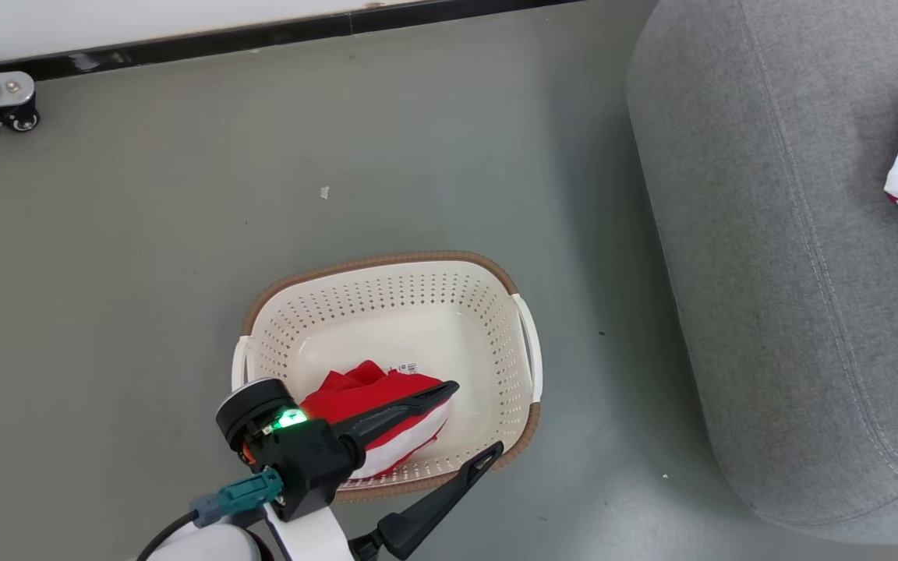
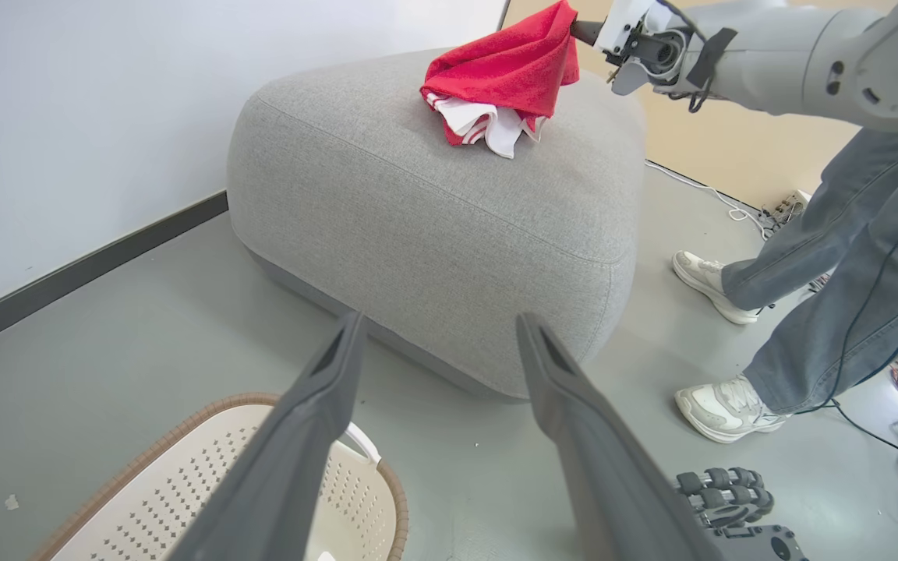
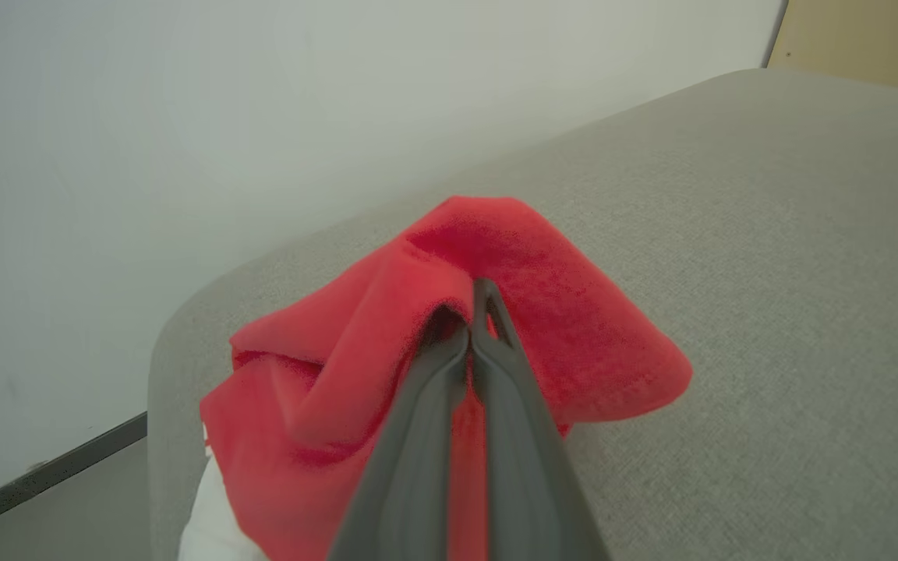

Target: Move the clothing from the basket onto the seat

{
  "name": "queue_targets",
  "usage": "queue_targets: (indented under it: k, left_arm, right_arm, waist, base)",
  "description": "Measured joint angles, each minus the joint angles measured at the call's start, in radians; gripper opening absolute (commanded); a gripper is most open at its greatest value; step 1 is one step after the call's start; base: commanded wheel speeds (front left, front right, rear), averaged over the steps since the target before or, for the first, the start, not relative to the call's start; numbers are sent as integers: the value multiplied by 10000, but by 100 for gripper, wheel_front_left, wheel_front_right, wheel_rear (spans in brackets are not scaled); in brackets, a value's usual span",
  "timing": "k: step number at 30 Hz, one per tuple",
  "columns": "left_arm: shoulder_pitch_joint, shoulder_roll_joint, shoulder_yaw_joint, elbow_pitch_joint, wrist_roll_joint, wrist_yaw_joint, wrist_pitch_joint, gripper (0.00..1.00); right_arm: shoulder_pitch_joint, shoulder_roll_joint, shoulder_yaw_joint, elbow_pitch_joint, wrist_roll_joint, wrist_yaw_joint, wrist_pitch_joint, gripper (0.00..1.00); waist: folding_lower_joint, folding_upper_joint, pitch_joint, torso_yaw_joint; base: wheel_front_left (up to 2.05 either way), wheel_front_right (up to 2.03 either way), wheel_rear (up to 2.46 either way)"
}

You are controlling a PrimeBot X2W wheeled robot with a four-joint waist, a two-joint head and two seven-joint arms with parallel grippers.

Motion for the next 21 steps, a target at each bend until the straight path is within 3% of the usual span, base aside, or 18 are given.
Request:
queue_targets:
  k: [8,9,10,13,14,16,18,19,21]
  left_arm:
    - [-5,21,36,15,0,-10,2,100]
    - [-6,17,38,19,0,-13,2,100]
    - [-7,12,38,25,0,-15,0,100]
    - [-7,12,40,48,0,-17,-2,100]
    - [-7,10,42,63,0,-25,-4,100]
    - [-7,4,48,82,0,-25,-17,100]
    - [-7,-4,58,98,0,-25,-23,100]
    - [-7,-12,59,109,0,-25,-65,100]
    - [-7,-27,71,136,-2,-25,-81,100]
  right_arm:
    - [179,439,130,418,-127,0,0,0]
    - [180,489,150,456,-138,0,0,5]
    - [185,537,173,472,-144,0,0,16]
    - [185,606,259,479,-144,0,0,32]
    - [185,604,280,479,-148,0,0,43]
    - [188,604,307,451,-159,0,0,53]
    - [193,602,336,422,-196,0,0,81]
    - [221,602,378,382,-238,0,0,100]
    - [369,625,420,265,-249,0,2,100]
  waist:
    - [0,0,60,-210]
    - [0,0,58,-237]
    - [0,0,53,-262]
    - [0,0,19,-322]
    - [0,0,3,-338]
    - [0,0,-35,-364]
    - [0,0,-76,-387]
    - [0,0,-98,-398]
    - [0,0,-142,-420]
  base:
    - [0,0,0]
    - [0,0,0]
    - [0,0,0]
    - [0,0,0]
    - [0,0,0]
    - [0,0,0]
    - [0,0,0]
    - [0,0,0]
    - [0,0,0]
